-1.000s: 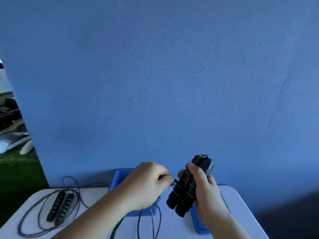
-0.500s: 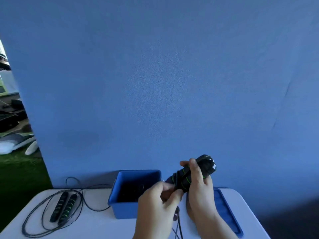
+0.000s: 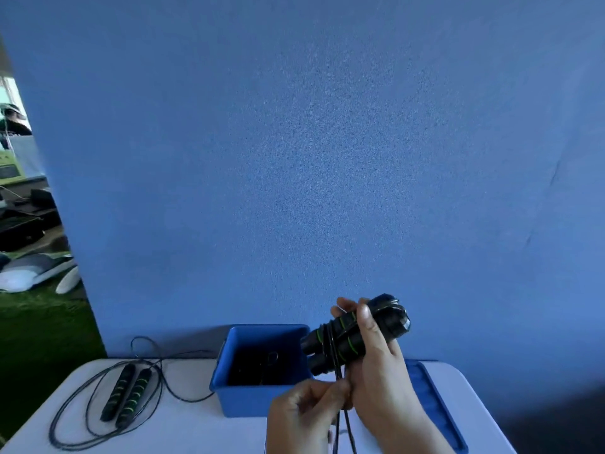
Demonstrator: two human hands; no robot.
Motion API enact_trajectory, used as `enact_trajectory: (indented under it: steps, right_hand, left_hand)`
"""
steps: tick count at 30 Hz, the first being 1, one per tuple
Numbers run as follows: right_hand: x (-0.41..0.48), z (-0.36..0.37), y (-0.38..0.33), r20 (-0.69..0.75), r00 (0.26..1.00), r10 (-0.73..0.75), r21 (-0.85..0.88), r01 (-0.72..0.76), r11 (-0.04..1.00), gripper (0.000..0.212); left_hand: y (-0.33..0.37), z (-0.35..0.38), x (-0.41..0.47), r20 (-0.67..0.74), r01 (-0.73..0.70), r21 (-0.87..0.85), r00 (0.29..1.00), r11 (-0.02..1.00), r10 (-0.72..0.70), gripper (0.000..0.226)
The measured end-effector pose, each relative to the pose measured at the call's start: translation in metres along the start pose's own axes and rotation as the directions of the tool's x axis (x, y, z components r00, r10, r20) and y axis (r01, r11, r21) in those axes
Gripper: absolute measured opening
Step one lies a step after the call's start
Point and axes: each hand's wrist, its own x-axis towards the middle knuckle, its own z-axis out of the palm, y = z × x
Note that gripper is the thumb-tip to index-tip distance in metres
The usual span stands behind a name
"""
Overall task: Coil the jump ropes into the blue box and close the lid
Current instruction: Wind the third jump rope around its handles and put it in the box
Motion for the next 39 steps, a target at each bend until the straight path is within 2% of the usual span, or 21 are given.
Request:
enact_trajectory:
  steps: [3,6,8,10,13,16,18,20,21,25,26,28,29,30,34,36,39]
  right_hand:
    - [-0.003,0.003,-0.001,0.047,0.999,0.024,0.098,-0.028,0.995,0.044]
    - [-0.007,0.009,-0.008,0.103,0.993,0.053,0.156,-0.068,0.985,0.024]
    - [-0.01,0.011,-0.01,0.128,0.989,0.076,0.186,-0.1,0.977,0.028]
    - [-0.013,0.013,-0.012,0.128,0.985,0.112,0.214,-0.138,0.967,0.04]
    - [-0.017,0.012,-0.013,0.154,0.972,0.179,0.178,-0.205,0.962,0.043]
    - [-0.02,0.01,-0.017,0.181,0.957,0.227,0.107,-0.248,0.963,0.046]
    - [-0.02,0.008,-0.017,0.174,0.965,0.195,0.071,-0.209,0.975,0.049]
    - [-0.021,0.006,-0.015,0.138,0.98,0.143,-0.009,-0.144,0.99,0.051]
    - [-0.021,0.004,-0.013,0.121,0.985,0.12,-0.059,-0.113,0.992,0.053]
    - [-0.023,-0.005,-0.011,0.117,0.988,0.101,-0.239,-0.071,0.968,0.059]
    - [-0.023,-0.007,-0.012,0.126,0.986,0.113,-0.285,-0.073,0.956,0.061]
    - [-0.024,-0.009,-0.013,0.118,0.985,0.129,-0.358,-0.079,0.93,0.071]
    - [-0.025,-0.01,-0.013,0.1,0.986,0.136,-0.377,-0.089,0.922,0.075]
    - [-0.024,-0.011,-0.014,0.088,0.987,0.138,-0.393,-0.093,0.915,0.072]
    - [-0.023,-0.013,-0.022,0.096,0.986,0.135,-0.467,-0.075,0.881,0.036]
    - [-0.021,-0.015,-0.023,0.077,0.991,0.114,-0.491,-0.062,0.869,0.033]
    - [-0.021,-0.014,-0.025,0.077,0.994,0.079,-0.517,-0.028,0.856,0.04]
  left_hand:
    - [-0.004,-0.003,0.008,0.013,0.051,-0.018,0.999,0.999,-0.051,0.028]
    - [-0.004,-0.007,0.016,0.052,0.002,-0.044,0.999,0.999,0.0,0.023]
    - [-0.005,-0.01,0.022,0.121,-0.114,-0.023,0.986,0.993,0.116,0.019]
    - [-0.002,-0.015,0.025,0.234,-0.182,-0.034,0.954,0.983,0.185,0.006]
    - [-0.007,-0.022,0.036,0.342,-0.197,0.005,0.922,0.98,0.183,0.028]
    - [-0.017,-0.031,0.052,0.357,-0.303,0.091,0.899,0.949,0.253,0.028]
    - [-0.015,-0.036,0.061,0.406,-0.336,0.233,0.887,0.913,0.223,0.019]
    - [-0.007,-0.04,0.071,0.398,-0.217,0.277,0.913,0.936,0.094,0.013]
    - [-0.001,-0.042,0.074,0.415,-0.214,0.338,0.908,0.917,0.059,0.014]
    - [0.032,-0.05,0.083,0.523,-0.414,0.518,0.846,0.748,0.106,0.018]
    - [0.038,-0.052,0.085,0.553,-0.45,0.567,0.829,0.689,0.086,0.01]
    - [0.054,-0.056,0.086,0.585,-0.525,0.691,0.81,0.497,0.042,0.012]
    - [0.059,-0.057,0.086,0.602,-0.543,0.719,0.799,0.433,0.002,0.013]
    - [0.064,-0.059,0.087,0.599,-0.535,0.736,0.8,0.416,-0.031,0.014]
    - [0.077,-0.056,0.083,0.559,-0.504,0.781,0.827,0.369,-0.055,0.027]
    - [0.081,-0.054,0.077,0.553,-0.501,0.783,0.832,0.369,-0.046,0.031]
    - [0.082,-0.052,0.067,0.512,-0.459,0.778,0.859,0.43,-0.009,0.03]
